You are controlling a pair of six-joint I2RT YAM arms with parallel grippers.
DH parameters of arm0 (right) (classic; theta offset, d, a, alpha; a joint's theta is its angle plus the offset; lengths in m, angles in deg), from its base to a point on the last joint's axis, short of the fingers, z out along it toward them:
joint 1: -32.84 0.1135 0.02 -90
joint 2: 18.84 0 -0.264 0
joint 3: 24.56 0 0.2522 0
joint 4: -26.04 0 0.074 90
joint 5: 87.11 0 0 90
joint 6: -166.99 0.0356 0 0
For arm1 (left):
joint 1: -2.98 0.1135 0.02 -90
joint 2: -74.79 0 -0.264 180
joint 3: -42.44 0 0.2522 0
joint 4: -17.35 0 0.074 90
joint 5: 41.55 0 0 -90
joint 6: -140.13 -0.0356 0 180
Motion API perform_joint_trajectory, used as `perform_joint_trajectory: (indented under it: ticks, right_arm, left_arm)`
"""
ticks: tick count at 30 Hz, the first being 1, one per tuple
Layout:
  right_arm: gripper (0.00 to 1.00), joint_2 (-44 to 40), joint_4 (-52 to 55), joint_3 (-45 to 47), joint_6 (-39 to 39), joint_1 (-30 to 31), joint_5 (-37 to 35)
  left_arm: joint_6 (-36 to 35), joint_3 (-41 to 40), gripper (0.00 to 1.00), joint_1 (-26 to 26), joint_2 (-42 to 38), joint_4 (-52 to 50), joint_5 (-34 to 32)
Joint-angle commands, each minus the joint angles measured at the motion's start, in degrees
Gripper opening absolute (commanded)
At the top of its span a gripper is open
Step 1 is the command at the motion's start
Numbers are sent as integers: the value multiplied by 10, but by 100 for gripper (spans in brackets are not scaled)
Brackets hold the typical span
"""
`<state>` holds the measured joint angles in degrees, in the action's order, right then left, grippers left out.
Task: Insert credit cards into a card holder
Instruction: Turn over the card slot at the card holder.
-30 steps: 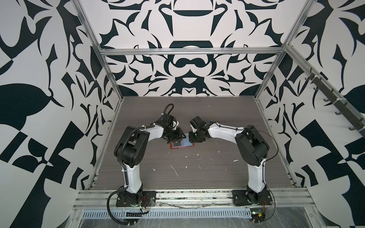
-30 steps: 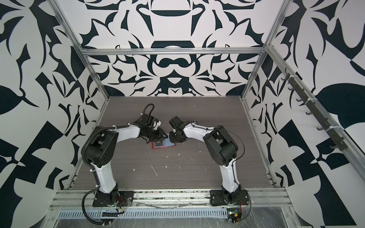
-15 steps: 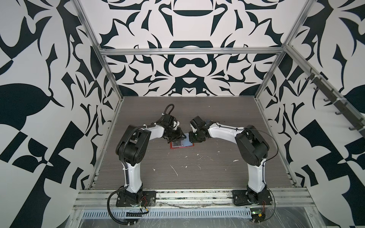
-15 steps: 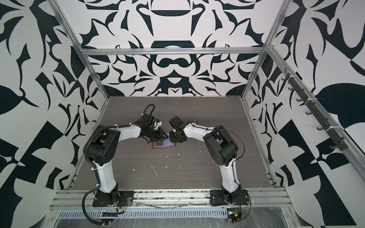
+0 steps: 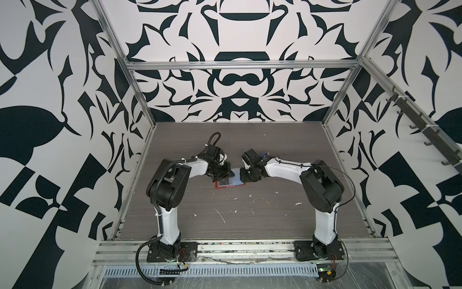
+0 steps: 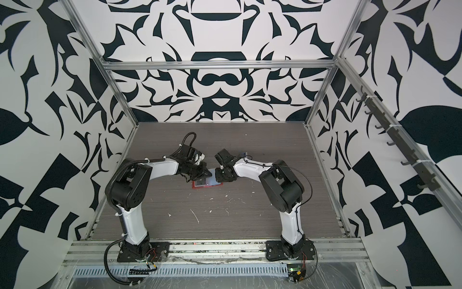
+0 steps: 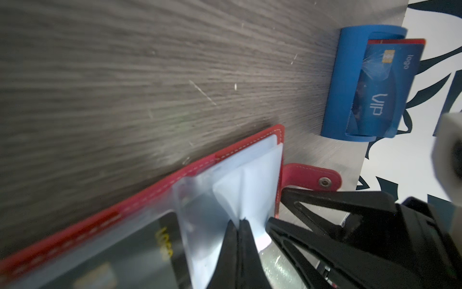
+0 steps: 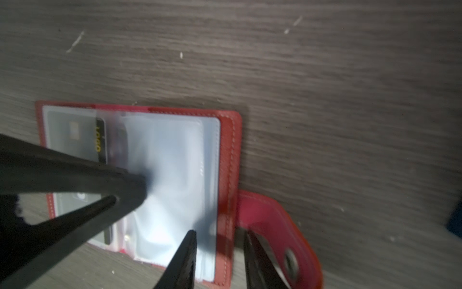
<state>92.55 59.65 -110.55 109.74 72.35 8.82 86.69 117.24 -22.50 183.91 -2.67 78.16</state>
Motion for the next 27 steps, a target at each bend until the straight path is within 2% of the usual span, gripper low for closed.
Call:
perform_joint_trajectory:
  ticks: [1,11,26,27]
  right_arm:
    - [34,-34,-1,1,7,1,-20]
    - [25,-23,-4,-7,9,1,-3]
    - [28,-3,-61,-18,0,1,92]
    - [28,-3,-68,-16,1,1,101]
  left_arm:
    - [-7,-12,0,-1,-36,-6,-22]
    - [-9,-17,0,-2,-40,-6,-25]
    - [-10,-28,0,-2,-53,2,-21]
    - [-10,-29,9,-2,-57,2,-23]
